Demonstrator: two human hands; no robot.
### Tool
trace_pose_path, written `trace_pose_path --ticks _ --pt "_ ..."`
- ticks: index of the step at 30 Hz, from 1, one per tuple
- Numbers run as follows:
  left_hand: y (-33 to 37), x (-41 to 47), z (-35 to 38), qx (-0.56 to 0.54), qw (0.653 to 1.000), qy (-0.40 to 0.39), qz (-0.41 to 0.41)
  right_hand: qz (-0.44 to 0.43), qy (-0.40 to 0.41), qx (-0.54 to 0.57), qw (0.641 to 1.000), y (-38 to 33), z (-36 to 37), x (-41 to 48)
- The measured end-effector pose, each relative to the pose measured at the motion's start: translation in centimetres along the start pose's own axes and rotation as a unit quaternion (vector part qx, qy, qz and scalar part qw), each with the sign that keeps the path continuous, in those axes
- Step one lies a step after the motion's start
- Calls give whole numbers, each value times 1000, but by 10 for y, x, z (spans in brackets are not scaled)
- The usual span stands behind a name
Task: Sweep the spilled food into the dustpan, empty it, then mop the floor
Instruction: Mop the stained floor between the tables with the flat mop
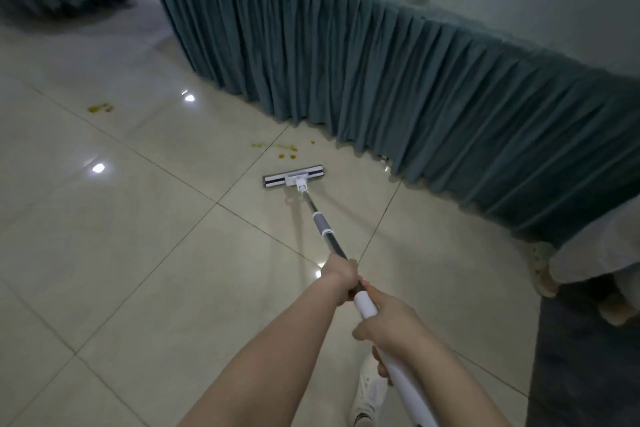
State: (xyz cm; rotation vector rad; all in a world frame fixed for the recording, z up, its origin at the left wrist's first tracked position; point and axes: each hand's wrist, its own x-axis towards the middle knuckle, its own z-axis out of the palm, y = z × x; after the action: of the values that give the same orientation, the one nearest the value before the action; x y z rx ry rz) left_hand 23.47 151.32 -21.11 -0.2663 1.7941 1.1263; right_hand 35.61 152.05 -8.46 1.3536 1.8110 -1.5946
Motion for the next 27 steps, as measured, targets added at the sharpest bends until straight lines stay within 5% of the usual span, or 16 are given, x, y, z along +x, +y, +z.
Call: trace_pose_path --ticks 9,15,27 --pt "140 93 45 19 998 65 -1 -18 -33 -18 999 -94 -95 114" --pt "220 157 50 -70 996 61 -8 -14 -44 -82 996 -169 -137 188" --pt "370 287 -11 -114 992 52 2 -36 -71 -138 987 -340 -151 317"
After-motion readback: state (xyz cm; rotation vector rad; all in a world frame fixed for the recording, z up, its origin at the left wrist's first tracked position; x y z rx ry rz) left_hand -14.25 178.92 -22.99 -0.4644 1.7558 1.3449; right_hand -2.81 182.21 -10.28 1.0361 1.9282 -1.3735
